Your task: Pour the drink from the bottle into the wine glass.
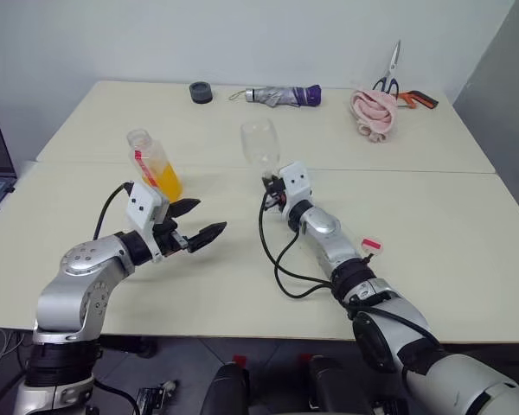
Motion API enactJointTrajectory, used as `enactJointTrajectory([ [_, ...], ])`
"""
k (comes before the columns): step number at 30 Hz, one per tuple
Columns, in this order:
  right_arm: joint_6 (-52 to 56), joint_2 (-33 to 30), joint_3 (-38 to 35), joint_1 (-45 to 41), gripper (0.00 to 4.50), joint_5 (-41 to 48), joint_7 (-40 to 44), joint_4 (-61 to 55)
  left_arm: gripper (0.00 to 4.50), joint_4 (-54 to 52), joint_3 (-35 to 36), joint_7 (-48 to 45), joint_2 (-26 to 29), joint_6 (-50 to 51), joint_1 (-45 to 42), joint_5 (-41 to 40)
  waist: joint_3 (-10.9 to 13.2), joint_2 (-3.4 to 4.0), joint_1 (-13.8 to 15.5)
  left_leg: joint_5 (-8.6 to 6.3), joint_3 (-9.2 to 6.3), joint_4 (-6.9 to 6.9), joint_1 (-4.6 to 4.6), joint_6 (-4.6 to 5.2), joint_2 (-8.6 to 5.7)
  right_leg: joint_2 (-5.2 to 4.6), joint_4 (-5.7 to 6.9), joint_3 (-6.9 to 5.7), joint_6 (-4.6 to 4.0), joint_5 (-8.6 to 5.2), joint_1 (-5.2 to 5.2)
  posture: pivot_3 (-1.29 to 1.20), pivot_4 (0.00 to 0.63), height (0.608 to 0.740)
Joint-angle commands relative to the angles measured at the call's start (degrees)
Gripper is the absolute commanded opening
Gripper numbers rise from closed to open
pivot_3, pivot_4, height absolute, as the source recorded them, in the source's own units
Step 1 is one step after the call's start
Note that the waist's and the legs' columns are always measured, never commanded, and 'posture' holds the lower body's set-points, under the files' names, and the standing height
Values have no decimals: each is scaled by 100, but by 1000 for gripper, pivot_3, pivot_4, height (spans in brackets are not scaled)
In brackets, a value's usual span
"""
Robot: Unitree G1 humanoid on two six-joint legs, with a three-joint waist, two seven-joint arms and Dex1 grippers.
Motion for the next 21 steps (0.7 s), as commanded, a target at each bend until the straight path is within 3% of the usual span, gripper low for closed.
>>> enactJointTrajectory([
  [1, -207, 37, -39, 148, 132, 90, 338, 150, 4500, -351, 247, 67, 143, 88, -5, -173, 0, 0, -17, 0, 0, 0, 0, 0, 1, 1, 0, 0, 0, 0, 0, 0, 150, 740],
  [20, -288, -6, -61, 584, 132, 84, 673, -89, 4500, -217, 202, -177, 408, 92, -406, -203, -1, -1, -67, 0, -1, 0, 11, 0, 5, 8, 7, 2, 0, 0, 5, 0, 150, 740],
  [21, -279, -6, -73, 581, 845, 100, 679, -103, 4500, -226, 215, -179, 411, 97, -421, -208, -1, -1, -67, 0, -1, 0, 11, 0, 5, 8, 7, 2, 0, 0, 5, 0, 150, 740],
])
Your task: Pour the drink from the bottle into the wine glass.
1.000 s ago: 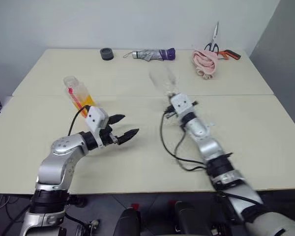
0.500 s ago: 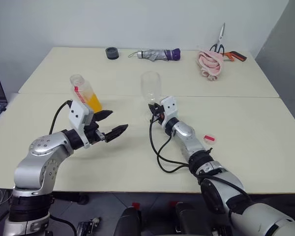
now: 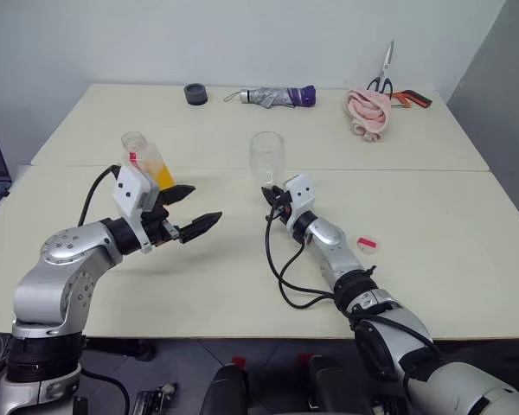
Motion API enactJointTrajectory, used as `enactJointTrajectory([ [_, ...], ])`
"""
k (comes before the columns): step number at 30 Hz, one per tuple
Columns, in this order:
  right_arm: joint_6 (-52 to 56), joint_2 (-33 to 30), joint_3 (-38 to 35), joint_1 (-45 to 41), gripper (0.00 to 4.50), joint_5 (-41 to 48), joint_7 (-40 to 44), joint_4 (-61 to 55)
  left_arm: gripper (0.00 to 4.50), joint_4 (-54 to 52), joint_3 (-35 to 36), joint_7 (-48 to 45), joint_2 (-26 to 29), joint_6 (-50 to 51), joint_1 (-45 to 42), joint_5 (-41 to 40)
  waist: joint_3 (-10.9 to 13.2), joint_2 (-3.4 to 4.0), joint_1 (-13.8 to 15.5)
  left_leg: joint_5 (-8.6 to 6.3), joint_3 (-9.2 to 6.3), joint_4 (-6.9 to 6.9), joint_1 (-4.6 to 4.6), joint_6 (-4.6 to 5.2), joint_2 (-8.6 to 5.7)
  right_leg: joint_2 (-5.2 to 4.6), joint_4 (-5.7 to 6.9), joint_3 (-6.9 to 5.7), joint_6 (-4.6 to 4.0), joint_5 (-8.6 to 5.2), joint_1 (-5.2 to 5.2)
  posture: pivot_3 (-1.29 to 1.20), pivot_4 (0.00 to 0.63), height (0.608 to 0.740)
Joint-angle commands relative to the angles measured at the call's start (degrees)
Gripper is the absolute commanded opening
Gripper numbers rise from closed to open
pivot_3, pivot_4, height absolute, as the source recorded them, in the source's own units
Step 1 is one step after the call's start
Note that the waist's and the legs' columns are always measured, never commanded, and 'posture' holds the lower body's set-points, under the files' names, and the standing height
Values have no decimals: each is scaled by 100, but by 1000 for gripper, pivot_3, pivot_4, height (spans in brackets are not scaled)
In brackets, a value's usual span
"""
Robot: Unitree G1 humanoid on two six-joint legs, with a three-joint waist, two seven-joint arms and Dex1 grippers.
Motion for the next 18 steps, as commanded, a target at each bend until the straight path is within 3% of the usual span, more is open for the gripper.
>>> enactJointTrajectory([
  [1, 123, 20, -35, 141, 1052, 90, 112, 6, 4500, -95, 68, -27, 96, -143, -154, -35, 0, 0, 0, 0, 0, 0, 0, 0, 0, 0, 0, 0, 0, 0, 0, 0, 150, 740],
  [11, 325, 19, -78, 175, 4484, 216, 234, -291, 4500, -125, 102, 17, 90, -244, -242, -40, 2, 3, -12, 0, 1, 0, -5, 0, 1, 0, 0, 1, 0, 0, -6, 0, 150, 740],
  [18, 731, -92, 7, 504, 4484, 246, 338, -880, 4500, -130, 129, 44, 28, -290, -309, -94, 2, 3, -11, 0, 0, 0, -7, 0, 0, 0, -1, 1, 0, 0, -6, 0, 150, 740],
])
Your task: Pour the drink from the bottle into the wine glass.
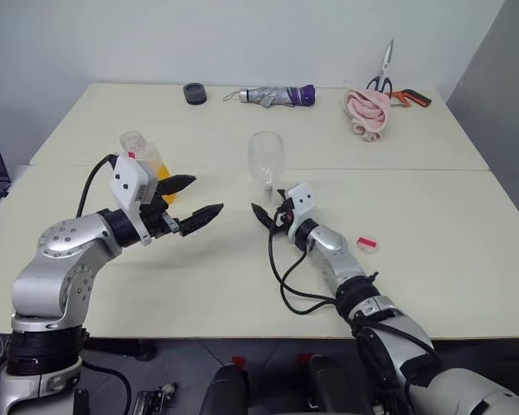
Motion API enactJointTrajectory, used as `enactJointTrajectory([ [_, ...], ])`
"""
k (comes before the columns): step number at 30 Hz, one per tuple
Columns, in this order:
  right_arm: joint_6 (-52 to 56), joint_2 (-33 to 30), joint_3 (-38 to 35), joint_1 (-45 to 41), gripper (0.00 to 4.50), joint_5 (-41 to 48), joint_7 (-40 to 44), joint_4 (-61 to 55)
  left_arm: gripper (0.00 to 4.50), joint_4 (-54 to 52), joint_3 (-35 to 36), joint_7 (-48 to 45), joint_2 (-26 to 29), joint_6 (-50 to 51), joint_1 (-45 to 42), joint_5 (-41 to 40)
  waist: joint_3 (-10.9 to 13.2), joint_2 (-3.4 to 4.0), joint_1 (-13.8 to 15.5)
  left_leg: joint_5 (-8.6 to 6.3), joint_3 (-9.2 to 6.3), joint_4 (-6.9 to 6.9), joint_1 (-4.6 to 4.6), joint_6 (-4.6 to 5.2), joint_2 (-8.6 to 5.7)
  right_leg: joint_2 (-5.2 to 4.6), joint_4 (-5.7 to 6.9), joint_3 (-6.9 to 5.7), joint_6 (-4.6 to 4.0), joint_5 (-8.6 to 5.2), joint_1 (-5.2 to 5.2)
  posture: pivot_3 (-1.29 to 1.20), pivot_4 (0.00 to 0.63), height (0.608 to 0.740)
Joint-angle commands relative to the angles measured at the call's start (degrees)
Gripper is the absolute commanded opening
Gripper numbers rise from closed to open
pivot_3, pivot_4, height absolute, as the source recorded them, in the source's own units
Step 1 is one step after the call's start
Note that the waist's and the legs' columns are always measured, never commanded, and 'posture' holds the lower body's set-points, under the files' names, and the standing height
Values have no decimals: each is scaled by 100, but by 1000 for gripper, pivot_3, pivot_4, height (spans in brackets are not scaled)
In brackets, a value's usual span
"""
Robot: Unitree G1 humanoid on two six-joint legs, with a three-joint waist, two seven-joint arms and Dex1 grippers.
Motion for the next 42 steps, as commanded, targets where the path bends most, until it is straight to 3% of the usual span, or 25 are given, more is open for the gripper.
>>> enactJointTrajectory([
  [1, 219, -68, 59, 179, 4484, 50, 106, -540, 4500, -121, 146, 50, -17, -145, -128, -116, 0, 0, 0, 0, 0, 0, -1, 0, 0, 0, 0, 0, 0, 0, 0, 0, 150, 740],
  [11, 1453, -754, 406, 1410, 4484, 193, 652, -3052, 4500, -117, 210, 297, -242, -210, 56, -190, 0, 0, 16, 0, -1, 1, -4, 0, -1, -1, -2, 0, 1, -1, 0, 0, 150, 740],
  [19, 2867, -1663, 778, 2246, 4484, 620, 1463, -5269, 4500, 86, 118, 630, -285, -538, 680, 336, 0, 0, 16, 0, 0, 0, -3, 1, 0, 1, -4, 1, 2, -2, -1, 0, 150, 740],
  [27, 3920, -2890, 777, 2886, 4484, 1383, 2271, -7170, 4500, 1051, 448, 1819, -712, -1199, 923, 1057, 0, -1, 71, -1, -5, 2, -5, 1, -2, 0, -8, -4, 3, -3, 1, 0, 150, 740],
  [42, 4656, -3341, 575, 2649, 4484, 2315, 2252, -7885, 4500, 1774, 641, 2214, -761, -1513, 252, 1109, -1, -5, 133, -1, -8, 5, -5, 1, -2, 1, -9, -8, 4, -2, 5, 0, 150, 740],
])
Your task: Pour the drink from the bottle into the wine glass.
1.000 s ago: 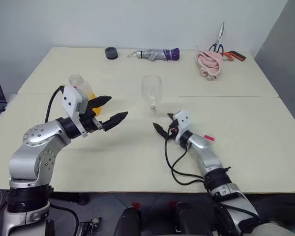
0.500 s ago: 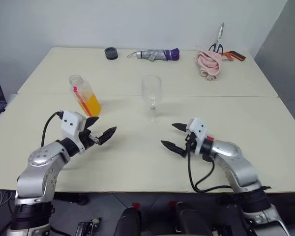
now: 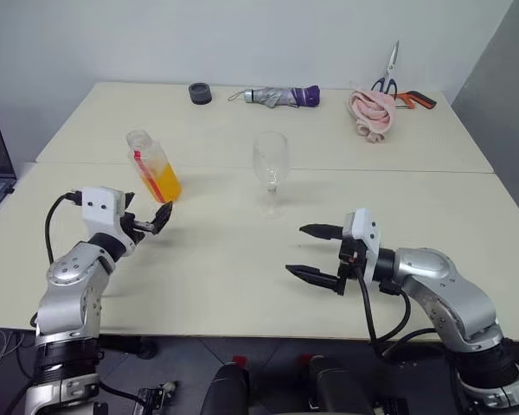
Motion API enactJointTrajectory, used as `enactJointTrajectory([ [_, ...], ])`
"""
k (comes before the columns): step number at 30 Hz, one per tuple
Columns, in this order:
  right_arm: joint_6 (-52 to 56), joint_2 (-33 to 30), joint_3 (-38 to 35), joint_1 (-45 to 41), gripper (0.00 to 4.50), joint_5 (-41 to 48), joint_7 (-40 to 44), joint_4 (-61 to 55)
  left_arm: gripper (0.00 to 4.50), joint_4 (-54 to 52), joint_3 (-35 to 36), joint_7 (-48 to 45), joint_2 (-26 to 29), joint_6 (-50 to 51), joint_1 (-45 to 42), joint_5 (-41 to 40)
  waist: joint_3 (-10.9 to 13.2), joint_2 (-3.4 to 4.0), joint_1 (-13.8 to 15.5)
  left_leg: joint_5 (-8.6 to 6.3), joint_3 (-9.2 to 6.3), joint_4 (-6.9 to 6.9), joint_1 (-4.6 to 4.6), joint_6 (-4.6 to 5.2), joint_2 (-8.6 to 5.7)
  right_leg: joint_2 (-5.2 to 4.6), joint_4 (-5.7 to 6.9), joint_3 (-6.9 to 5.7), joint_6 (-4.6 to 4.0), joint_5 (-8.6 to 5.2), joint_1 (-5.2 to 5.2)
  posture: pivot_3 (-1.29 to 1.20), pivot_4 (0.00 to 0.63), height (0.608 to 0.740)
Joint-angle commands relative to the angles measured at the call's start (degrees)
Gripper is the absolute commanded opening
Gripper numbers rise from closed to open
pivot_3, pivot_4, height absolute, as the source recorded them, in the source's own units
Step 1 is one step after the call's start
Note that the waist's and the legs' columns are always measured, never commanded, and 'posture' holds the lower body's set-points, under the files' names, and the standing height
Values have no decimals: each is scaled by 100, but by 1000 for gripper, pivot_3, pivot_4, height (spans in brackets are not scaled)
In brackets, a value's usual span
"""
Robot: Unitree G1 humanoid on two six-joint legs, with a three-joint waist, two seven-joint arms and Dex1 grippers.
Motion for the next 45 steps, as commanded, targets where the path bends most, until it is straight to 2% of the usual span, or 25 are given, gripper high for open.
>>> enactJointTrajectory([
  [1, 27, -18, -80, -127, 4484, 209, -4, -274, 4500, -48, 143, 49, 44, -155, -128, 4, 0, 0, 1, 0, 0, 0, 0, 0, 0, 0, 0, 0, 0, 0, 0, 0, 150, 740],
  [20, 261, -31, -48, -330, 4484, 552, -56, -482, 4500, 490, 171, 114, 238, -339, -562, 75, 0, 0, 3, 0, -3, 0, -1, 0, 0, 0, 0, -4, 0, 0, 0, 0, 150, 740],
  [45, 244, 83, 90, -690, 4484, 583, -225, -549, 4500, 2884, -183, -601, 420, -1149, -2358, 439, 0, -1, 2, 0, -6, 2, -4, 0, -2, 1, 1, -9, -1, 0, -1, 0, 150, 740],
])
